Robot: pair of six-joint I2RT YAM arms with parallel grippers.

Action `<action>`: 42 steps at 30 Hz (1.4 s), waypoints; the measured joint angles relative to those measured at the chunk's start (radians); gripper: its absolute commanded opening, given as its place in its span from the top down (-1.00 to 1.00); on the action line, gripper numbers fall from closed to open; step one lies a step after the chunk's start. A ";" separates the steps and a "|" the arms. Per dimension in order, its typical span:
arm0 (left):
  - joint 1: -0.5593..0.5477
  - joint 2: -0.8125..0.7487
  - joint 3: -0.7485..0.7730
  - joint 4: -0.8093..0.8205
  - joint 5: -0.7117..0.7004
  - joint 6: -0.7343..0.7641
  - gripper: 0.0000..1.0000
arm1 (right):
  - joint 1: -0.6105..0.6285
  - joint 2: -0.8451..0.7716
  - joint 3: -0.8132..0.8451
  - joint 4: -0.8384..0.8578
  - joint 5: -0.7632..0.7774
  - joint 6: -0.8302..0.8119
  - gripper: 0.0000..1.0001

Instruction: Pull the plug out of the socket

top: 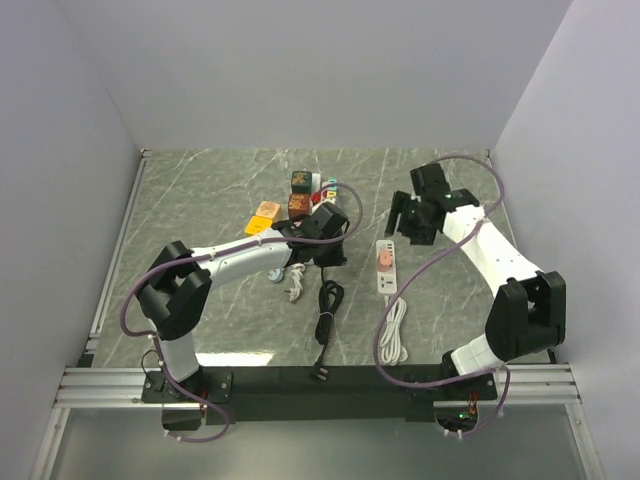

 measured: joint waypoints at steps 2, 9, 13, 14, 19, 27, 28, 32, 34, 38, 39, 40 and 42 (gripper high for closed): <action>0.000 0.000 -0.012 0.000 -0.003 -0.001 0.94 | 0.033 0.001 -0.033 0.011 -0.032 -0.020 -0.41; 0.000 0.000 -0.019 0.004 -0.010 -0.003 0.95 | 0.144 0.063 -0.087 0.056 -0.057 -0.049 -0.25; 0.000 0.000 -0.019 0.009 -0.006 -0.003 0.96 | 0.159 0.095 -0.074 0.089 -0.030 -0.051 -0.23; 0.000 0.000 -0.019 0.010 -0.005 -0.003 0.96 | 0.160 0.098 -0.071 0.094 -0.018 -0.052 -0.24; 0.000 0.000 -0.019 0.021 -0.004 -0.003 0.97 | 0.160 0.109 -0.059 0.095 0.042 -0.052 -0.25; 0.000 0.000 -0.021 0.039 0.003 -0.016 0.98 | 0.161 0.119 -0.077 0.090 0.071 -0.055 -0.19; 0.000 0.000 -0.021 0.040 0.003 -0.018 0.98 | 0.162 0.126 -0.086 0.098 0.068 -0.055 -0.13; 0.000 0.000 -0.026 0.056 0.011 -0.023 0.98 | 0.164 0.166 -0.124 0.116 0.050 -0.045 0.43; 0.000 0.000 -0.029 0.064 0.015 -0.026 0.97 | 0.164 0.178 -0.129 0.121 0.047 -0.040 0.89; -0.002 0.000 -0.033 0.091 0.034 -0.029 0.89 | 0.164 0.179 -0.124 0.122 0.035 -0.024 1.00; -0.003 0.001 -0.035 0.100 0.039 -0.030 0.80 | 0.164 0.179 -0.123 0.121 0.030 -0.016 1.00; -0.006 0.003 -0.039 0.114 0.044 -0.030 0.74 | 0.164 0.178 -0.122 0.120 0.020 -0.008 1.00; -0.014 0.010 -0.047 0.148 0.064 -0.029 0.31 | 0.161 0.175 -0.119 0.117 -0.008 0.010 1.00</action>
